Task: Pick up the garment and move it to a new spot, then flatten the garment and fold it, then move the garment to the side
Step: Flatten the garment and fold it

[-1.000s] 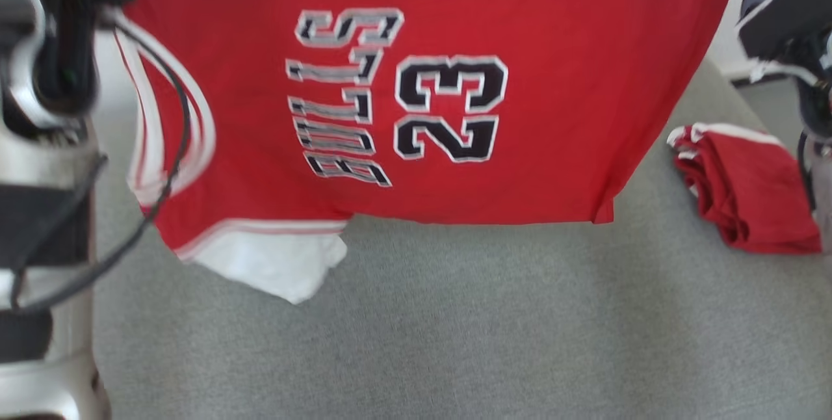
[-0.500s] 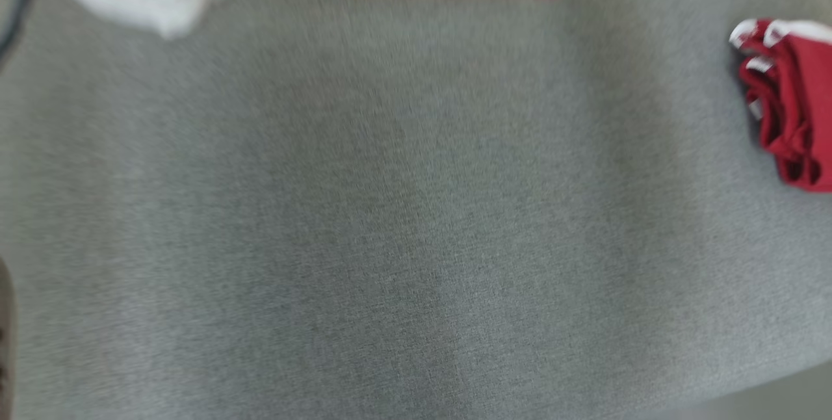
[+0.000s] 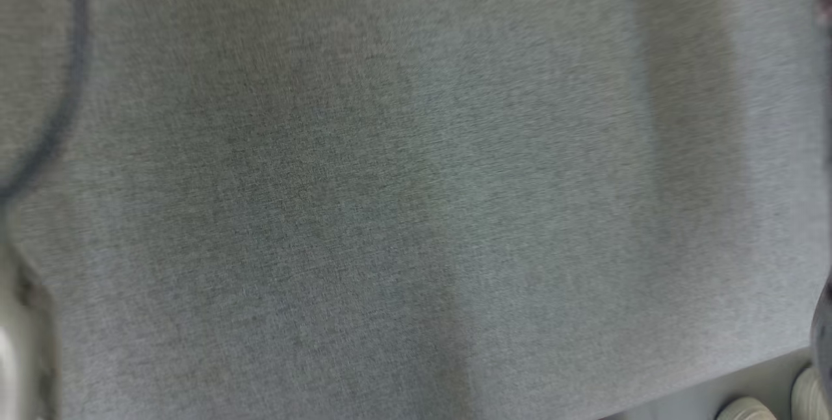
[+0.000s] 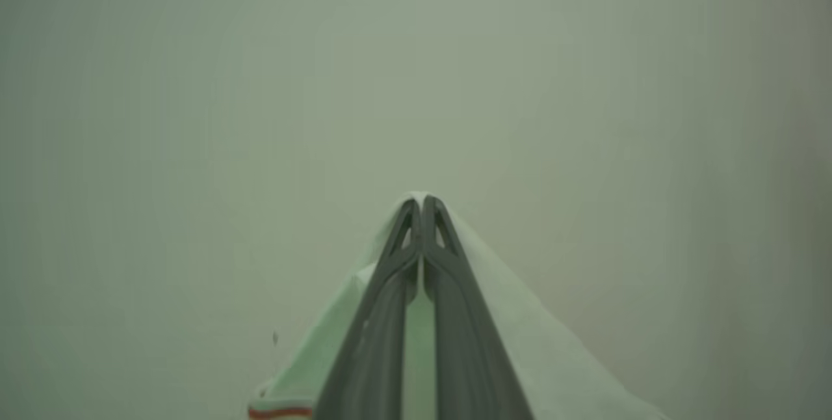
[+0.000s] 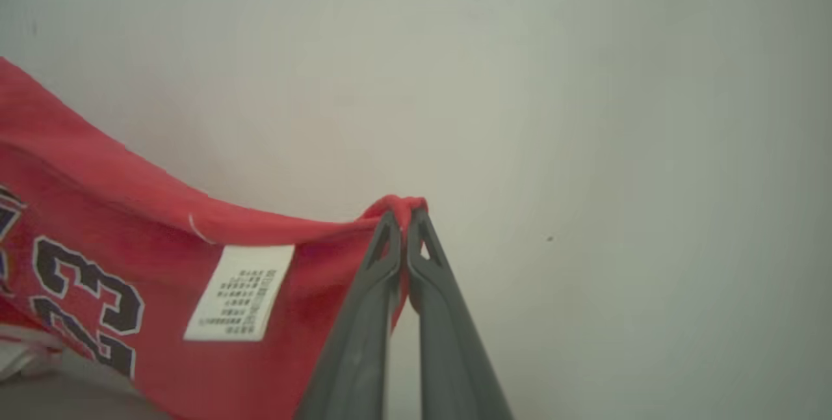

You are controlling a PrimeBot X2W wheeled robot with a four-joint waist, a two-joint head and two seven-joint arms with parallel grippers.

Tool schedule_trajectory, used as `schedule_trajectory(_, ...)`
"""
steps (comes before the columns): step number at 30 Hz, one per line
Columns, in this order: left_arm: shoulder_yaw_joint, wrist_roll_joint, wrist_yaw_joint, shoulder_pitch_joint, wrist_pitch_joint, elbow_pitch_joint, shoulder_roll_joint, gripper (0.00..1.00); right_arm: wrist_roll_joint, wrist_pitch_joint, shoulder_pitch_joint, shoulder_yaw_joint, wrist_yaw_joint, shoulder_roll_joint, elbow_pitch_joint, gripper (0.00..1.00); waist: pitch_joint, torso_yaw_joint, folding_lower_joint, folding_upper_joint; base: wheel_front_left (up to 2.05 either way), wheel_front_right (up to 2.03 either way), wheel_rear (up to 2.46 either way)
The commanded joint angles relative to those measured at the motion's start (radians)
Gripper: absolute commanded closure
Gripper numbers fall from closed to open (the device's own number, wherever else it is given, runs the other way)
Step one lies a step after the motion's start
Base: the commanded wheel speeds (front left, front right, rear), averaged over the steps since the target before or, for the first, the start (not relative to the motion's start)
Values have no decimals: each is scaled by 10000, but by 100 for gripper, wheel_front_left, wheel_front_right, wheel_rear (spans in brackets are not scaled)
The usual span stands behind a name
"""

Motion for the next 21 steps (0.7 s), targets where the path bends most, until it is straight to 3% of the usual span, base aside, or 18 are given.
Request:
schedule_trajectory(1, 89, -28, -78, 359, -22, -184, -57, 100, 5, 4, 166, 225, -27, -71, -176, 100, 357, 100, -4, -4, 0, 0, 0)
schedule_trajectory(8, 198, -994, -553, 3249, -15, -941, -181, 100, 1105, 3, 1870, 1812, -27, -1125, -497, 100, -602, 451, -4, -4, 0, 0, 0)
schedule_trajectory(12, 109, -1572, -647, 4660, 92, -1270, -13, 100, 1839, 4, 2617, 1917, -27, -1643, -640, 100, -1213, 738, -4, -4, 0, 0, 0)
schedule_trajectory(21, 96, -2834, -582, 8800, 198, -1945, -176, 100, 3428, 185, 4625, 2418, -27, -2061, -263, 100, -3313, 1200, -4, -4, 0, 0, 0)
